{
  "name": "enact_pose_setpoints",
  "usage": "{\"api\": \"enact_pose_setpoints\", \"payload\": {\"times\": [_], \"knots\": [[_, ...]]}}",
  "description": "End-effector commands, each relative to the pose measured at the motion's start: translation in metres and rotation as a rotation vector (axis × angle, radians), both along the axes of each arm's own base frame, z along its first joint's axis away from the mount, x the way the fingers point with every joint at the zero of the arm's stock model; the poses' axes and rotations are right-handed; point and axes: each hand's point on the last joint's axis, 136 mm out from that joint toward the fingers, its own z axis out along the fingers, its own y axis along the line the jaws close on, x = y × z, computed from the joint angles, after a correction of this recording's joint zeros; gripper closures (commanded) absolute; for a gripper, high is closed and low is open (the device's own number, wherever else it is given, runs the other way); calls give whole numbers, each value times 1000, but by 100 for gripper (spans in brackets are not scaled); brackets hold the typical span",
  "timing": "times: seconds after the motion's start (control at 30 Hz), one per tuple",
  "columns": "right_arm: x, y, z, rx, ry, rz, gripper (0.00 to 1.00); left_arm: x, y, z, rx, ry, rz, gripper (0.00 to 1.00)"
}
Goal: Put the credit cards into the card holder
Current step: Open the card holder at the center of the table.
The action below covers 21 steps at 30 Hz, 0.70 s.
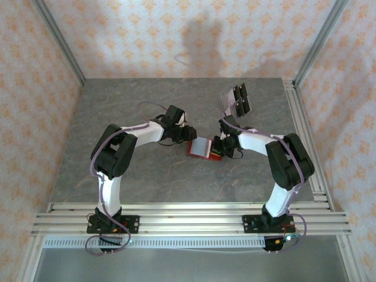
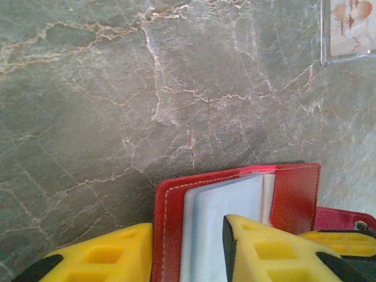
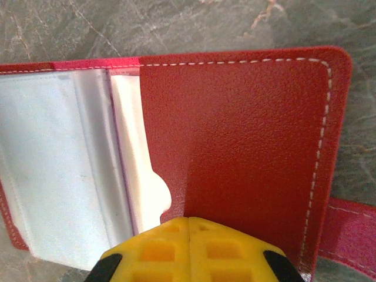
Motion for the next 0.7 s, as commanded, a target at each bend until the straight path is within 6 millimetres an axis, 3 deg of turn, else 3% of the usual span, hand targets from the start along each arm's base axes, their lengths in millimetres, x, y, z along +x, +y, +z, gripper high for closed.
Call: {"api": "enact_pose_setpoints", "payload": {"times": [0.0,0.17,0.3,0.47,0.53,0.67], "knots": [[-28,-40,-63,-197,122,-36,98,1,-9,16,-57,-37,-6,69],[-29,-40,-64,-200,125,-35,98,2,-10,21,-78,-51,-5,76],[-29,-40,-65,-199,127,-34,98,1,-12,25,-104,-63,-1,89],[-28,-39,-64,-194,128,-27,98,2,-15,42,-173,-107,17,89],[-27,-38,-63,-193,129,-24,98,3,-16,59,-204,-144,19,88],[-25,-37,-62,-196,127,-19,98,2,-17,68,-225,-156,20,84]]}}
